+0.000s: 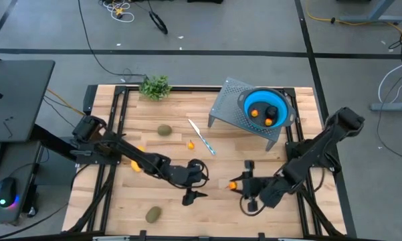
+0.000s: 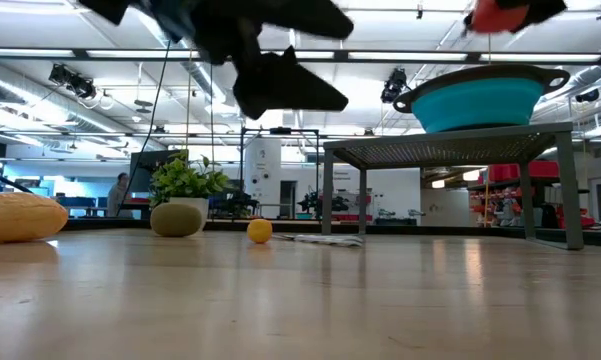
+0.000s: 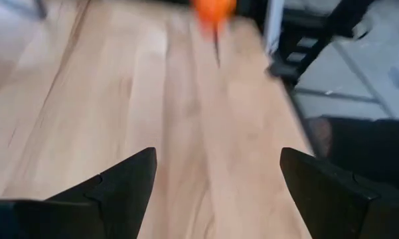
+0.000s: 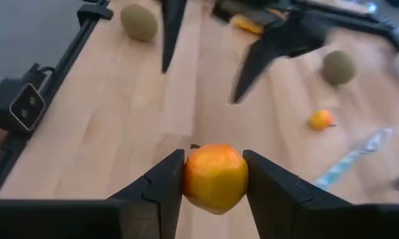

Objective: Pick & Place Fruit
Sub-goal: Put the peach into the blue strainer bowl on the shelf

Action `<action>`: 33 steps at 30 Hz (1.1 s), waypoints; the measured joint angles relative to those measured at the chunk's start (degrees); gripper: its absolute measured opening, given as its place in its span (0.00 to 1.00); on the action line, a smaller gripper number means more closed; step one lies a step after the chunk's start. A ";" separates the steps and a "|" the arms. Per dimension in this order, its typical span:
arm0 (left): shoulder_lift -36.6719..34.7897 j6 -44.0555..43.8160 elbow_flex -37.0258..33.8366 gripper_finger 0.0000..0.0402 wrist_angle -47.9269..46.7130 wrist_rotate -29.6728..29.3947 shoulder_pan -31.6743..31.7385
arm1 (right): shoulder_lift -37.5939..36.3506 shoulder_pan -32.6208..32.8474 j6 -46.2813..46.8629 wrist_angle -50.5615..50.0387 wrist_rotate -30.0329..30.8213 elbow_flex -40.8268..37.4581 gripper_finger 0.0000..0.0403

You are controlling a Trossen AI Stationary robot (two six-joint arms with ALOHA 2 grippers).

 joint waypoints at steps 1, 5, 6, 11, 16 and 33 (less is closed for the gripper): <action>0.01 -0.21 -1.19 0.83 2.03 -1.07 -0.32 | -1.86 -0.20 -0.34 -1.36 0.41 0.00 0.38; 0.01 -1.55 -6.23 0.83 12.63 -2.71 -0.87 | -9.79 -2.12 0.03 -10.05 4.36 0.02 0.38; 0.01 -1.51 -7.56 0.83 14.99 -2.86 -0.94 | -11.68 -2.94 0.76 -12.48 5.51 0.02 0.38; 0.01 0.26 -12.02 0.83 24.05 -6.38 -1.35 | -20.09 -8.04 3.01 -20.43 9.30 0.02 0.38; 0.03 0.25 -13.77 0.83 25.06 -8.62 -1.47 | -26.26 -12.33 3.16 -21.82 12.63 0.00 0.38; 0.08 2.83 -13.83 0.83 24.10 -8.36 -2.69 | -37.19 -24.20 13.05 -40.81 14.82 -0.02 0.38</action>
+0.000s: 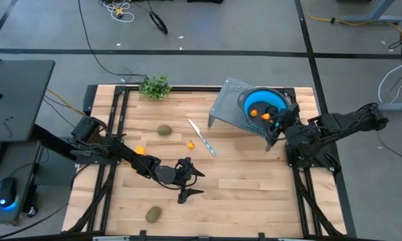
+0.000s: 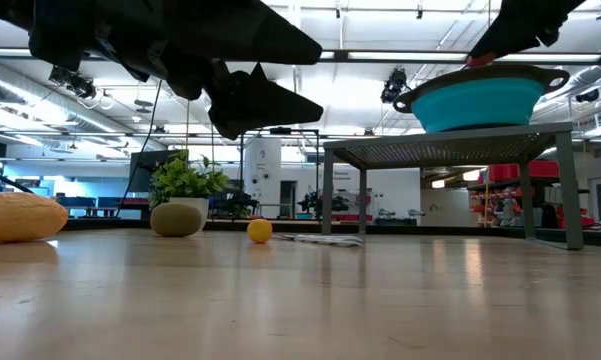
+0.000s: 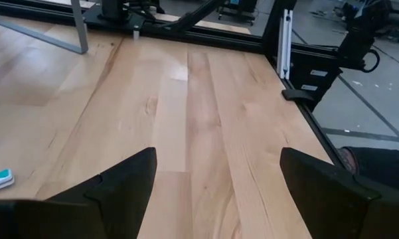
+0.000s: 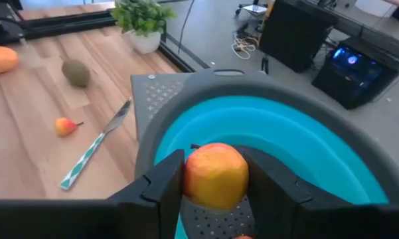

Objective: Pick & Place Fruit
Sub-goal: Put the peach into the blue strainer bowl on the shelf, then put the kiwi into the blue strainer bowl on the shelf

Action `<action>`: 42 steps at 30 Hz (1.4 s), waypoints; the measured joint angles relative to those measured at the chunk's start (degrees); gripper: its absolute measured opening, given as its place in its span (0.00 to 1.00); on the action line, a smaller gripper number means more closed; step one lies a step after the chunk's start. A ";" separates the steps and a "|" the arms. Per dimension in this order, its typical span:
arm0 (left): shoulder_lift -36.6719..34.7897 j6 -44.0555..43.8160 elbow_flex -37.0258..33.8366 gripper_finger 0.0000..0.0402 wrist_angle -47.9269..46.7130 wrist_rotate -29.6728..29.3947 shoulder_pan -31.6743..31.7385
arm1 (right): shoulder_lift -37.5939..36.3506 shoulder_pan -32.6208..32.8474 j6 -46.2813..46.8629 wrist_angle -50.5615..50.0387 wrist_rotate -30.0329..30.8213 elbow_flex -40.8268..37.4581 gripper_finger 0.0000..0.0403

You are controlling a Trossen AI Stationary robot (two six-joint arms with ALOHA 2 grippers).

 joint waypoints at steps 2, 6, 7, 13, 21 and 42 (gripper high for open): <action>0.00 0.00 0.00 0.83 0.04 0.18 0.02 | -0.17 -0.35 -0.41 -0.18 -0.07 0.00 0.40; 0.00 -0.07 0.00 0.83 0.27 0.24 0.00 | -0.17 -1.41 -0.48 -1.94 -0.06 0.00 0.48; 0.00 -0.08 0.00 0.83 0.41 0.24 -0.04 | -0.17 -1.67 -0.43 -2.18 -0.07 0.00 0.51; -1.08 -2.60 0.02 0.83 -1.54 0.99 -0.26 | -0.17 -2.20 -1.38 -0.63 -0.07 0.00 0.63; -11.31 -4.78 3.16 0.83 -21.72 -5.41 -4.42 | 0.69 -0.05 -15.95 18.77 -21.28 -0.02 0.64; -9.62 -53.65 27.74 0.83 -77.20 -5.80 -21.69 | 23.10 8.06 -18.68 25.88 -33.93 -0.04 0.64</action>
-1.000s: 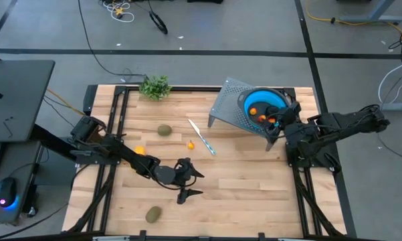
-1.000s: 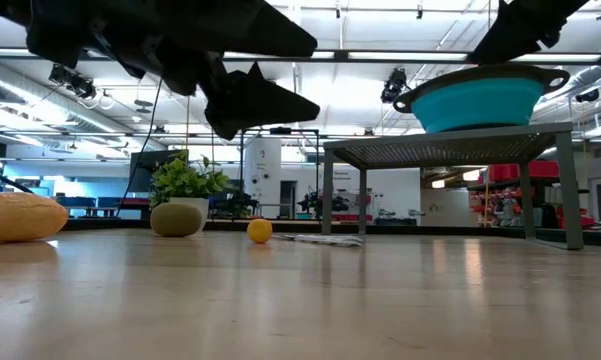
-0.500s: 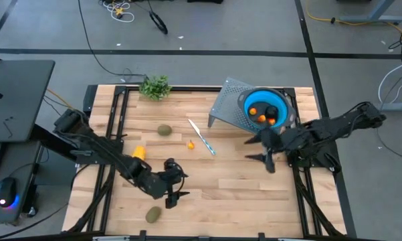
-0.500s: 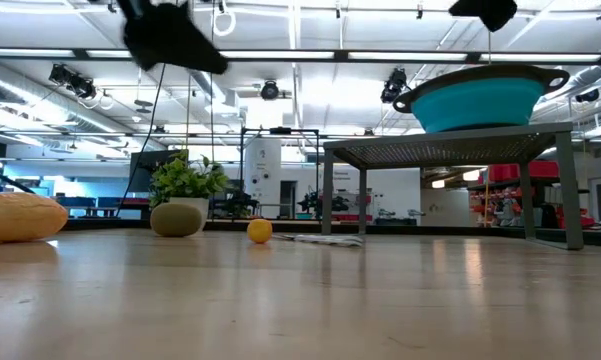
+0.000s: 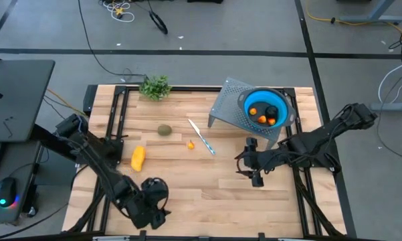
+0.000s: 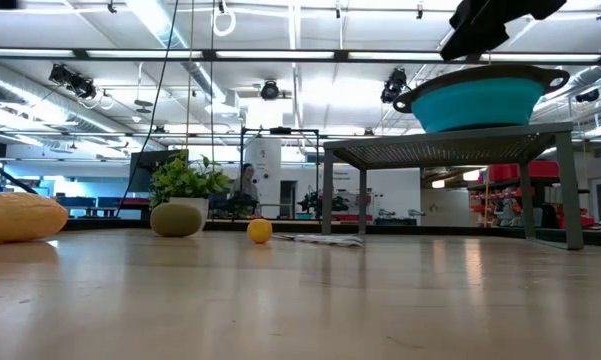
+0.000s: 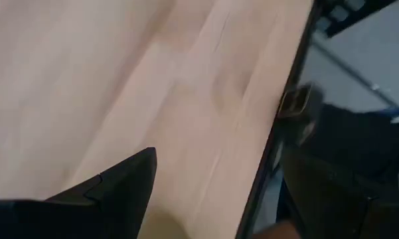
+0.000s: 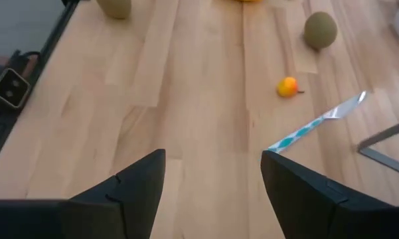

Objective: Pick & Place Fruit
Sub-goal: Put the kiwi into the blue strainer bowl on the shelf

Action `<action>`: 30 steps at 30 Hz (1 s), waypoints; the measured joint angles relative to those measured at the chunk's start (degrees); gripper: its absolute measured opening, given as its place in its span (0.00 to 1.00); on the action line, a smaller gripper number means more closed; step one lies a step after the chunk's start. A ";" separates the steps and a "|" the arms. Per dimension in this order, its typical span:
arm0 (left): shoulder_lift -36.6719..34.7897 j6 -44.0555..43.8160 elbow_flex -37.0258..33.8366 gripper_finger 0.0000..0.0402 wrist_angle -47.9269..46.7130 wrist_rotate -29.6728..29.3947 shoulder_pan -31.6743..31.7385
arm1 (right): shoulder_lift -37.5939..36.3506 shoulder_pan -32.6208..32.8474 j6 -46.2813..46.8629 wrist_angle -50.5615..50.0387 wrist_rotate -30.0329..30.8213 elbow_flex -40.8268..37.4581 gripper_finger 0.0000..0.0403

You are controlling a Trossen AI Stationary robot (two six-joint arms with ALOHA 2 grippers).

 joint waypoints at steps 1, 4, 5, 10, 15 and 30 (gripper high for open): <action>0.97 -1.53 0.67 0.83 -0.21 1.21 -0.38 | 0.11 0.35 -0.04 0.41 0.05 -0.02 0.64; 4.07 -6.27 2.49 0.83 -2.02 7.36 -1.19 | 0.30 1.59 -0.35 0.77 0.83 0.00 0.64; 5.33 -7.90 3.03 0.83 -3.93 10.17 -1.43 | 0.41 1.96 -0.72 1.21 0.95 0.00 0.64; 9.60 -14.11 5.52 0.83 -9.72 20.69 -2.18 | 0.47 3.56 -2.54 1.08 0.94 -0.02 0.64; 10.24 -20.72 5.57 0.83 -9.67 19.13 -2.69 | 0.47 4.48 -3.79 1.28 0.97 -0.02 0.64; 17.02 -18.86 5.53 0.83 -11.03 21.97 -1.10 | 0.45 3.89 -12.62 3.21 1.30 -0.02 0.64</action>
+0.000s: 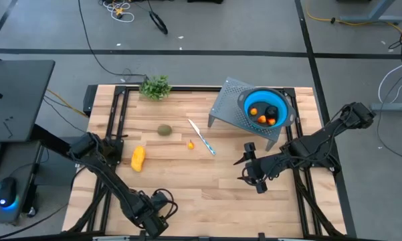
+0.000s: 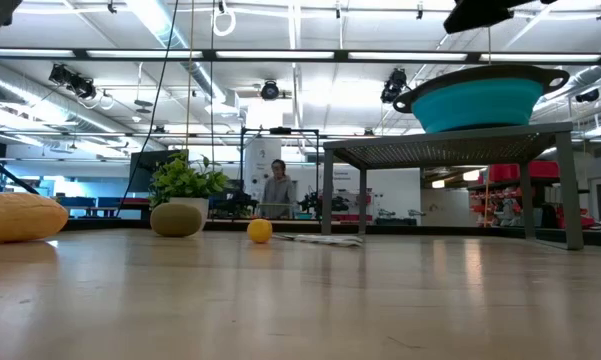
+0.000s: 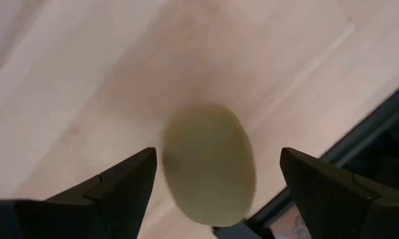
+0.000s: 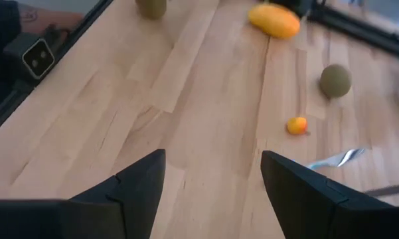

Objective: Pick & Place Fruit
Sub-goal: Put the kiwi into the blue strainer bowl on the shelf

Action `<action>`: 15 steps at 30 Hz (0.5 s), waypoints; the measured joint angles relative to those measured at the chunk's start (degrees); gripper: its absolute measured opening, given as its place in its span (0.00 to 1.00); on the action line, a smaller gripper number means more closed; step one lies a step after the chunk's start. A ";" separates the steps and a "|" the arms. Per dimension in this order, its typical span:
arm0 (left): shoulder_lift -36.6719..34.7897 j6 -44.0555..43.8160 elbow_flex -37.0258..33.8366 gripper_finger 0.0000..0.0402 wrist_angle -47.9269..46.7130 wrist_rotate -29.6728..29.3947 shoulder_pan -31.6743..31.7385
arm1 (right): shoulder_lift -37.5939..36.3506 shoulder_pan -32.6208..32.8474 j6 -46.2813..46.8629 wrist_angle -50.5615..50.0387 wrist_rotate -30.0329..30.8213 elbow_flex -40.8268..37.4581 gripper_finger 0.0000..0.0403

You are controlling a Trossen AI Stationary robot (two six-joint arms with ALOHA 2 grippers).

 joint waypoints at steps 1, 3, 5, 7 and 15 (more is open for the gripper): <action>-0.07 -0.45 0.00 0.83 -0.06 0.00 0.01 | 0.00 -0.17 -0.44 0.44 0.55 0.00 0.64; -0.07 -1.24 0.00 0.83 -0.52 -0.28 0.01 | 0.00 -0.58 -0.96 0.98 2.05 0.00 0.64; -0.07 -1.91 0.00 0.83 -0.77 0.38 0.01 | 0.00 -1.13 -1.58 1.40 3.05 0.00 0.64; -0.07 -1.66 0.00 0.83 -0.69 2.40 0.01 | 0.00 -1.81 -2.42 1.81 3.21 0.00 0.64; -0.07 -4.34 0.00 0.83 -0.64 3.25 -0.12 | 0.00 -3.81 -2.36 2.45 3.02 0.00 0.64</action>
